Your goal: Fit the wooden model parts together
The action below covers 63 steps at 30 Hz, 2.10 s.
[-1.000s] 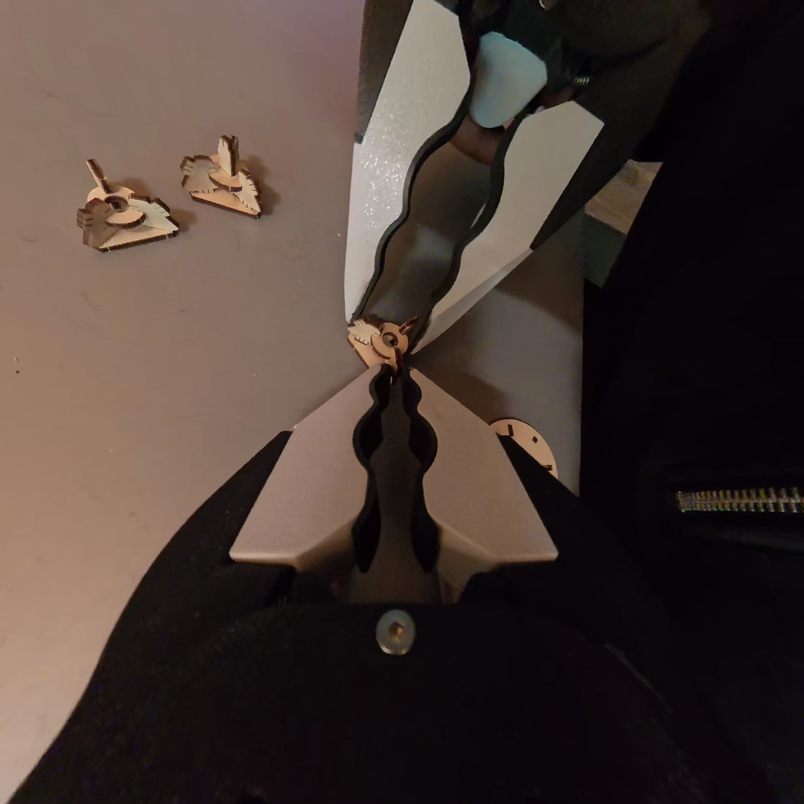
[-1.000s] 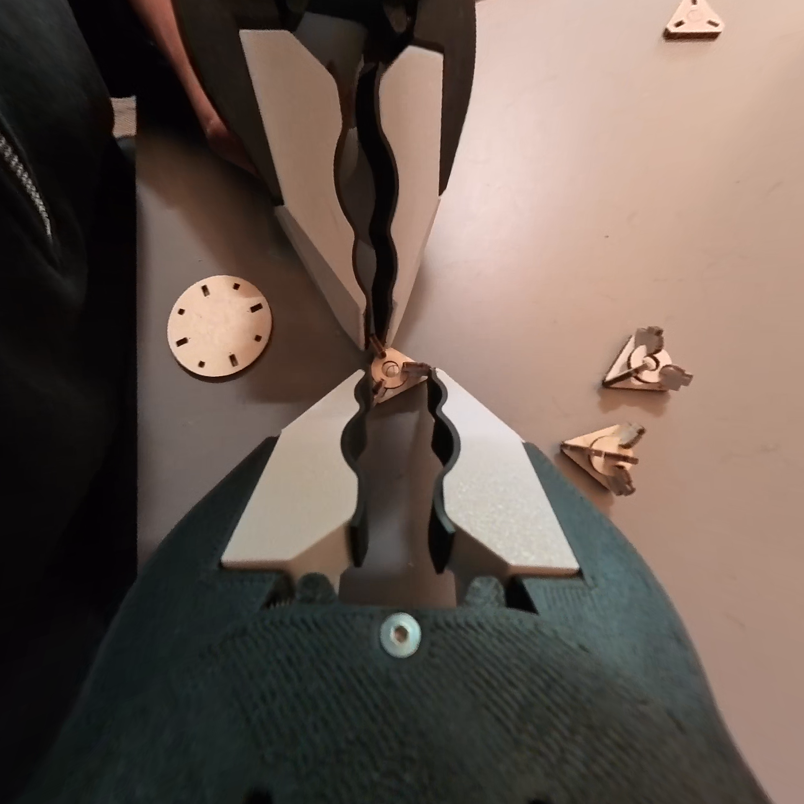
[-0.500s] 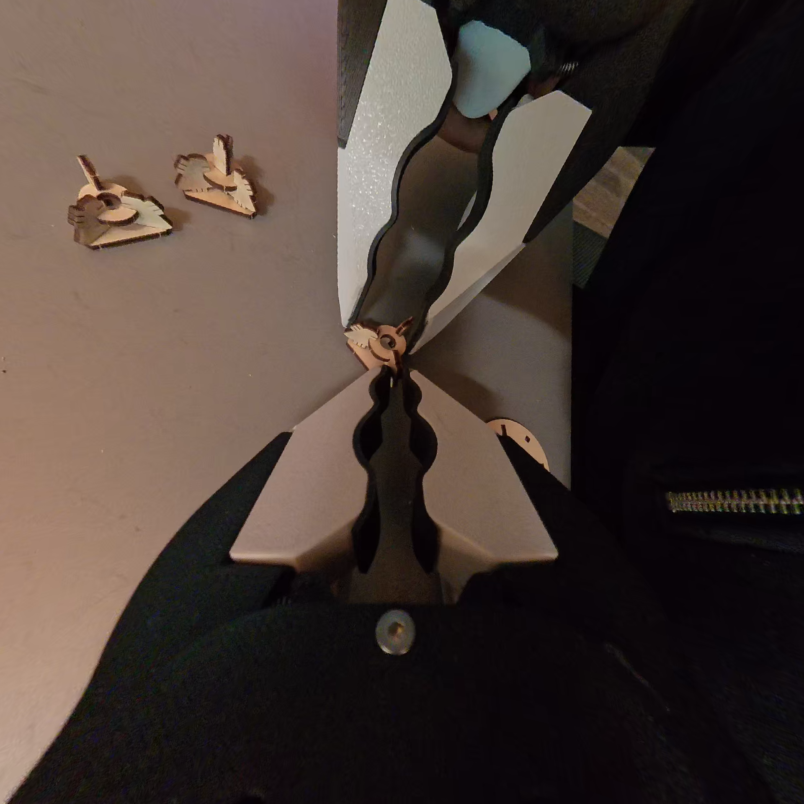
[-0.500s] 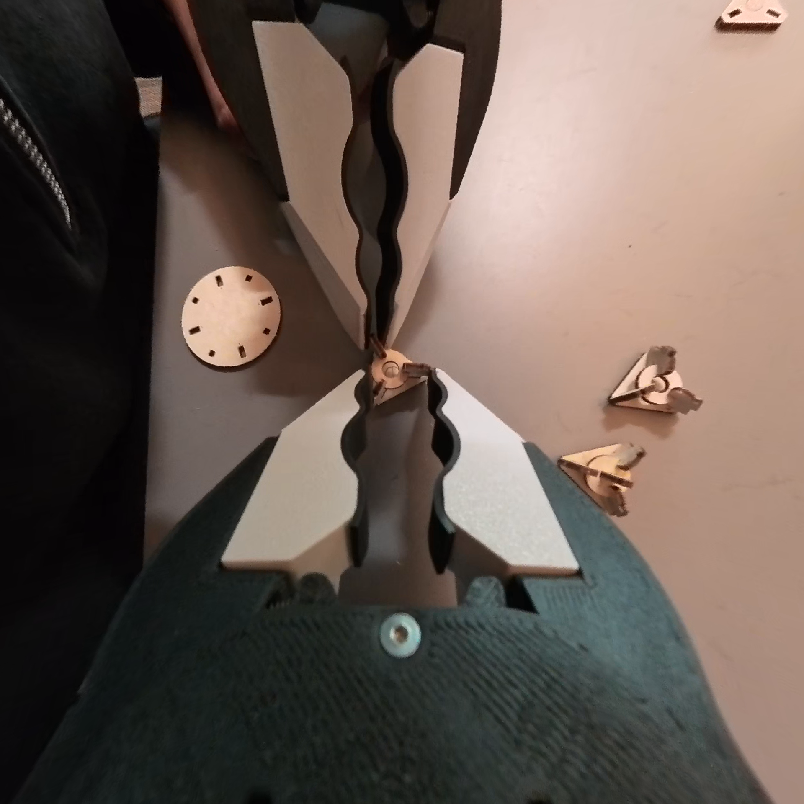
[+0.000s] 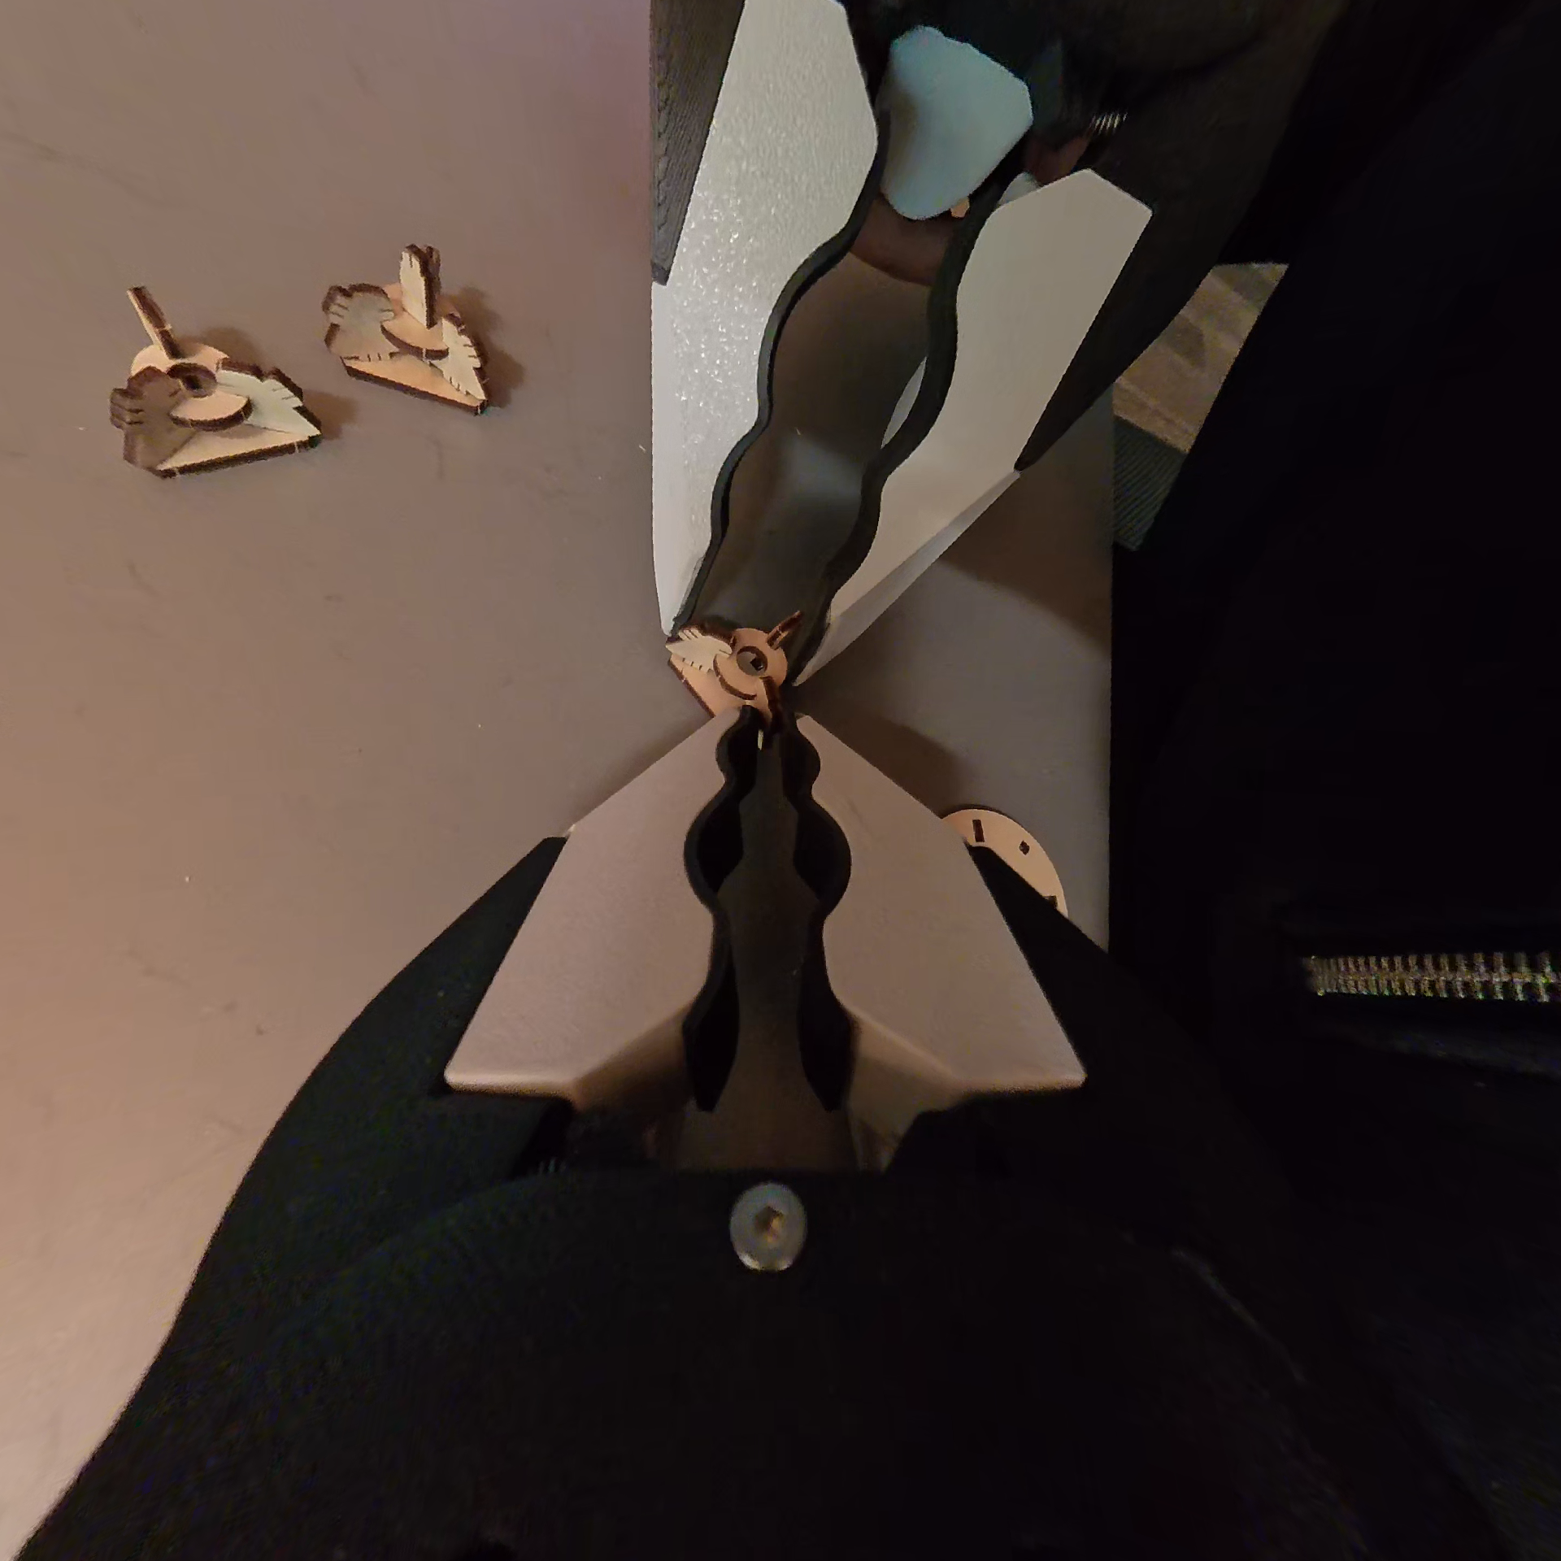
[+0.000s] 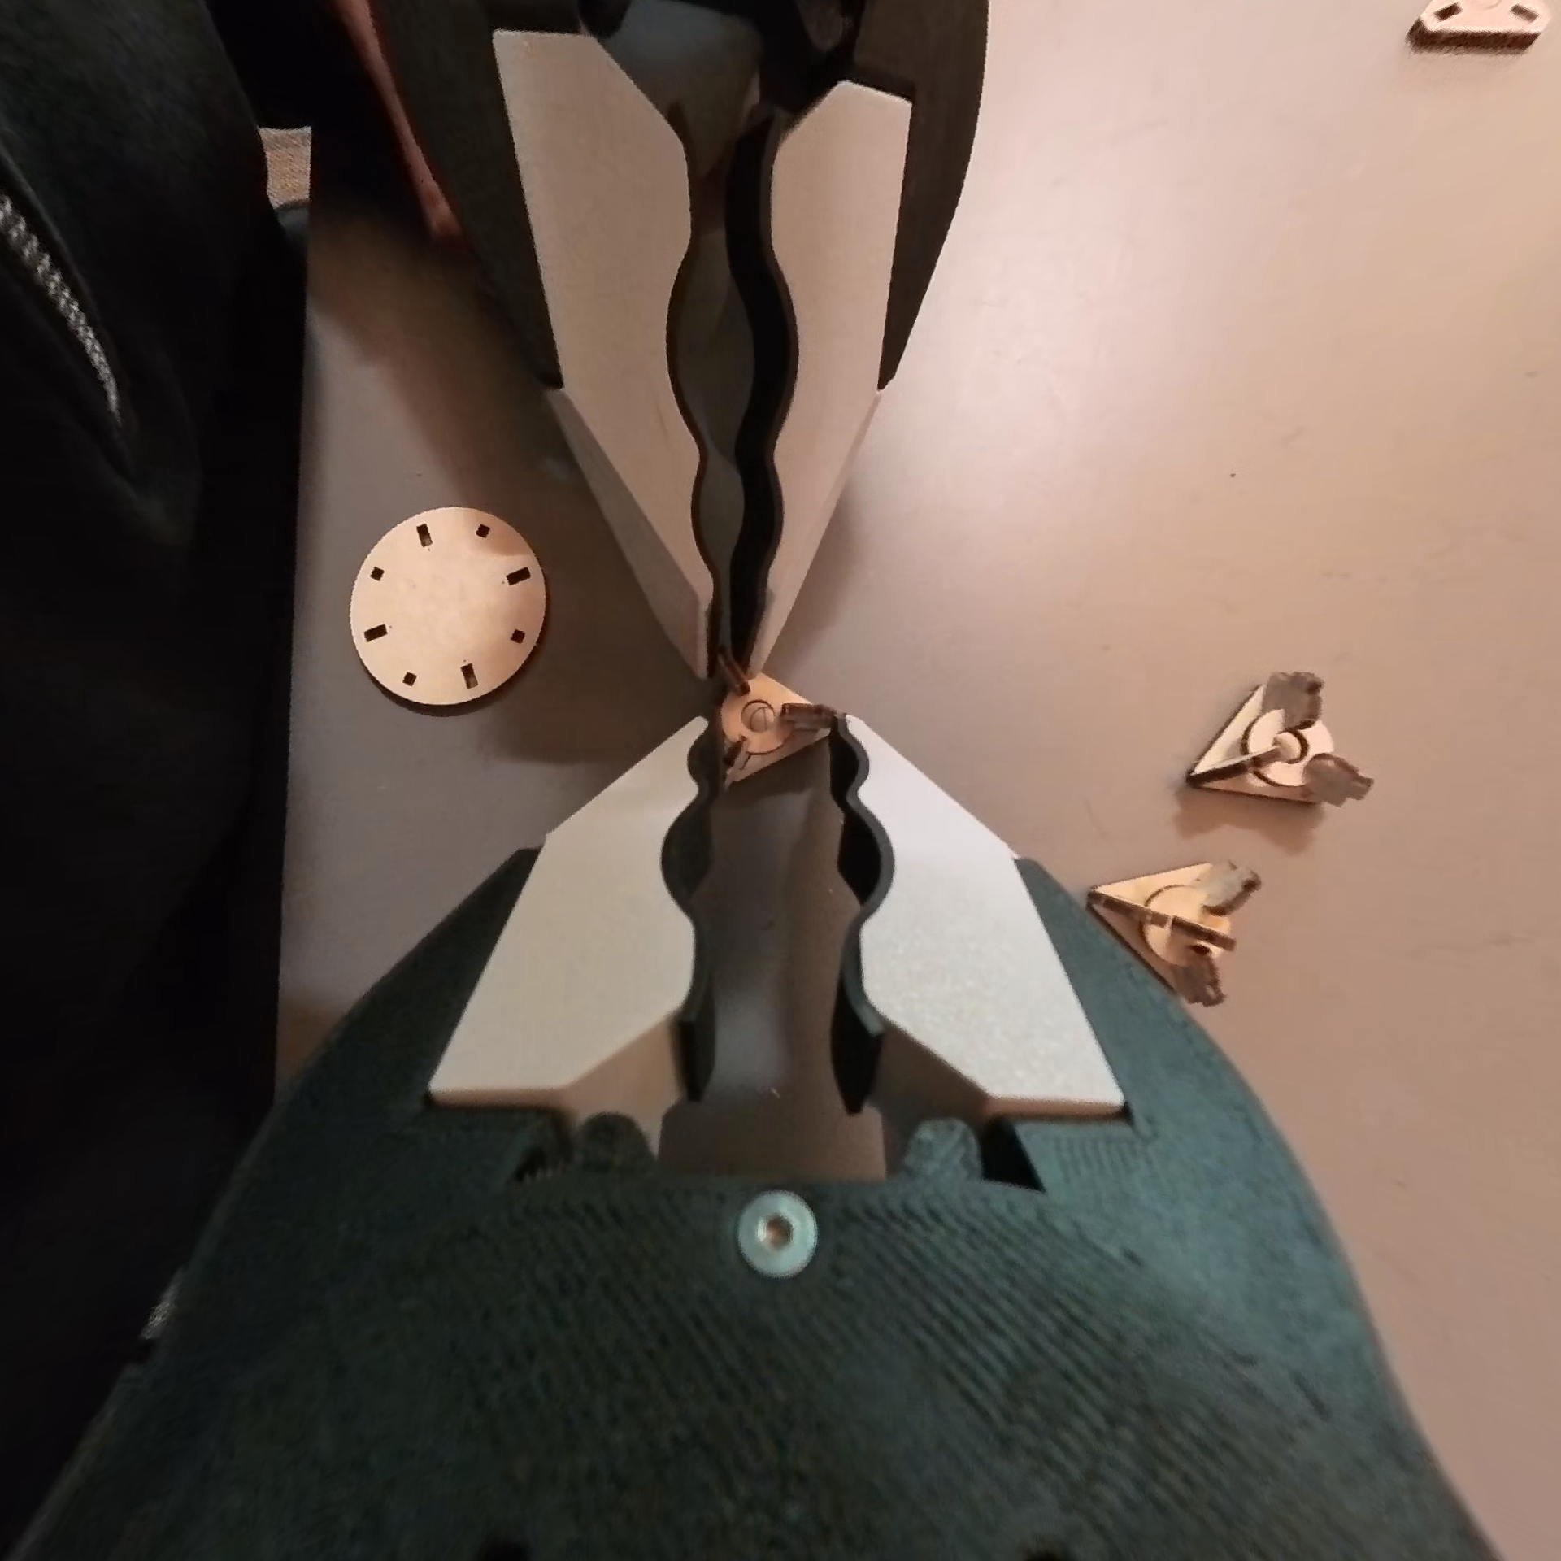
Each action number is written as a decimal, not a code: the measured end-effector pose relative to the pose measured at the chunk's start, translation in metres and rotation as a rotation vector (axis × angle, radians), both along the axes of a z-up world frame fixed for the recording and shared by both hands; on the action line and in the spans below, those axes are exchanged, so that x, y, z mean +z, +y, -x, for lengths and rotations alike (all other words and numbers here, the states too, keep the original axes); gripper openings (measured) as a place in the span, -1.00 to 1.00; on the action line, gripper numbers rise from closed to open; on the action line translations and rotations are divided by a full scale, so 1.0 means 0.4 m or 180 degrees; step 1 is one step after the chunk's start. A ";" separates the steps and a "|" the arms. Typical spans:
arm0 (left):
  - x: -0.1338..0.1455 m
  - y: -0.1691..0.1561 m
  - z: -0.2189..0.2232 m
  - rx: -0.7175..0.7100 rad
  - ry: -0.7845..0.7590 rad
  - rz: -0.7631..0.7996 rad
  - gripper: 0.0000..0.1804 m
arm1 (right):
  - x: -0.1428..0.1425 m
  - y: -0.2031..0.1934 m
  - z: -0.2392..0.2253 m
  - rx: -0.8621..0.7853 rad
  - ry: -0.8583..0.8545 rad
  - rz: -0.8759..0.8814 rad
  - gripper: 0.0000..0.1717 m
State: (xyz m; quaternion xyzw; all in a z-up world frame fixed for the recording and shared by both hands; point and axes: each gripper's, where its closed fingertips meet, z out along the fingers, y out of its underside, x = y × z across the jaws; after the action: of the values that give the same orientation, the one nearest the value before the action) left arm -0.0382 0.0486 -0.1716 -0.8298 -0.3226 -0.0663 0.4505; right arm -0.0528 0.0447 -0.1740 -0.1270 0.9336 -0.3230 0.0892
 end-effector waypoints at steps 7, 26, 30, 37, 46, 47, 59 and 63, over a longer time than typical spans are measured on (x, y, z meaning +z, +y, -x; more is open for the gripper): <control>-0.002 0.000 -0.001 -0.0009 -0.0033 -0.0010 -0.95 | -0.003 0.001 0.000 0.0044 -0.0008 -0.0051 -0.71; -0.004 -0.002 0.001 0.0024 0.0026 0.0042 -0.95 | 0.023 0.003 0.017 -0.0339 -0.0012 0.0251 -0.56; -0.004 -0.003 0.002 0.0051 0.0075 0.0083 -0.95 | 0.036 0.020 0.001 -0.0531 -0.0158 0.0264 -0.66; -0.005 -0.002 0.002 0.0114 0.0117 0.0132 -0.95 | 0.006 0.045 -0.021 -0.0779 -0.0002 0.0089 -0.91; -0.006 -0.001 0.008 0.0109 0.0219 0.0260 -0.95 | -0.003 0.043 -0.025 -0.0777 0.0034 0.0067 -0.99; -0.006 -0.001 0.008 0.0107 0.0174 0.0272 -0.95 | -0.003 0.043 -0.025 -0.0784 0.0036 0.0063 -0.99; -0.009 -0.006 0.021 0.0024 -0.0090 0.0606 -0.95 | -0.005 0.038 -0.031 -0.0720 0.0110 0.0033 -1.00; -0.012 -0.007 0.033 0.0087 -0.0156 0.0681 -0.95 | -0.006 0.024 -0.044 -0.0753 0.0003 -0.0010 -1.00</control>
State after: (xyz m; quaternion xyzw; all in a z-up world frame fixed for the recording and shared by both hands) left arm -0.0515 0.0458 -0.1763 -0.8669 -0.3500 -0.0457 0.3521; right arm -0.0352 0.0545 -0.1765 -0.0161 0.9426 -0.3297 0.0502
